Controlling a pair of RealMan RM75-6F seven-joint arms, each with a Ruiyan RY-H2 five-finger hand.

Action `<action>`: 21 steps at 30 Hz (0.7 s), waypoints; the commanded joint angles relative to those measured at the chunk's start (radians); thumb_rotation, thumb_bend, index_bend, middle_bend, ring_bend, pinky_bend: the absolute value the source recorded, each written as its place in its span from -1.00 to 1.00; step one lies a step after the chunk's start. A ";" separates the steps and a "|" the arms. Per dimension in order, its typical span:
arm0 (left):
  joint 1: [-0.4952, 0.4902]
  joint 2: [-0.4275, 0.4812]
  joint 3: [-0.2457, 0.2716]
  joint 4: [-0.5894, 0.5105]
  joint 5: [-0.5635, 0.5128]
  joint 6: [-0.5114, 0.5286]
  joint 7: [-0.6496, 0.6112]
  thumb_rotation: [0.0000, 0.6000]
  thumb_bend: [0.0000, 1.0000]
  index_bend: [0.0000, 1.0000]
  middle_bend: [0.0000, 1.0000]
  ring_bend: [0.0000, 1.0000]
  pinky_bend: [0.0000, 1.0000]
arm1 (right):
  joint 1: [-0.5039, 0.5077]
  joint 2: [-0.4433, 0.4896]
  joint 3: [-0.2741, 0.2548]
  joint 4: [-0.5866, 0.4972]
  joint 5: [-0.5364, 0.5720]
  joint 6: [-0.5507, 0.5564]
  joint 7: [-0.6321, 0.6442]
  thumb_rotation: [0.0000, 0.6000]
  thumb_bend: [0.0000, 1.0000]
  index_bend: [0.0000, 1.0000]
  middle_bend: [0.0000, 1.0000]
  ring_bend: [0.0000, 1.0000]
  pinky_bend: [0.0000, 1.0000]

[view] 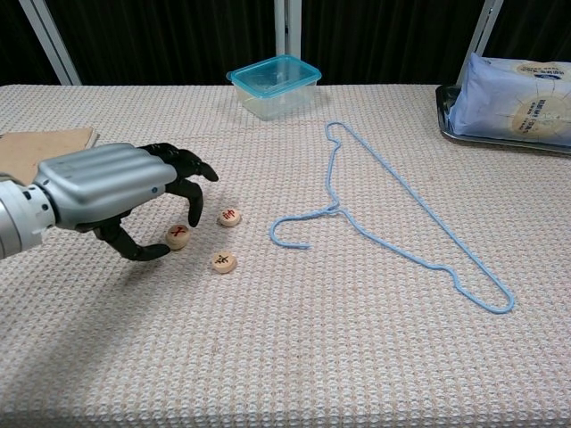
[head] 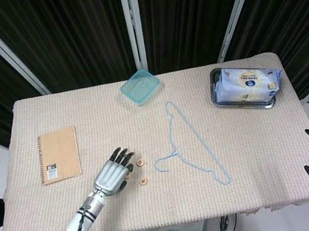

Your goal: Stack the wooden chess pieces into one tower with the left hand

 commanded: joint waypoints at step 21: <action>-0.006 0.000 0.011 0.004 -0.006 -0.019 0.002 1.00 -0.38 -0.21 -0.88 -1.00 -1.00 | 0.004 -0.002 -0.001 0.001 0.003 -0.011 -0.003 1.00 -0.48 -1.00 -1.00 -1.00 -1.00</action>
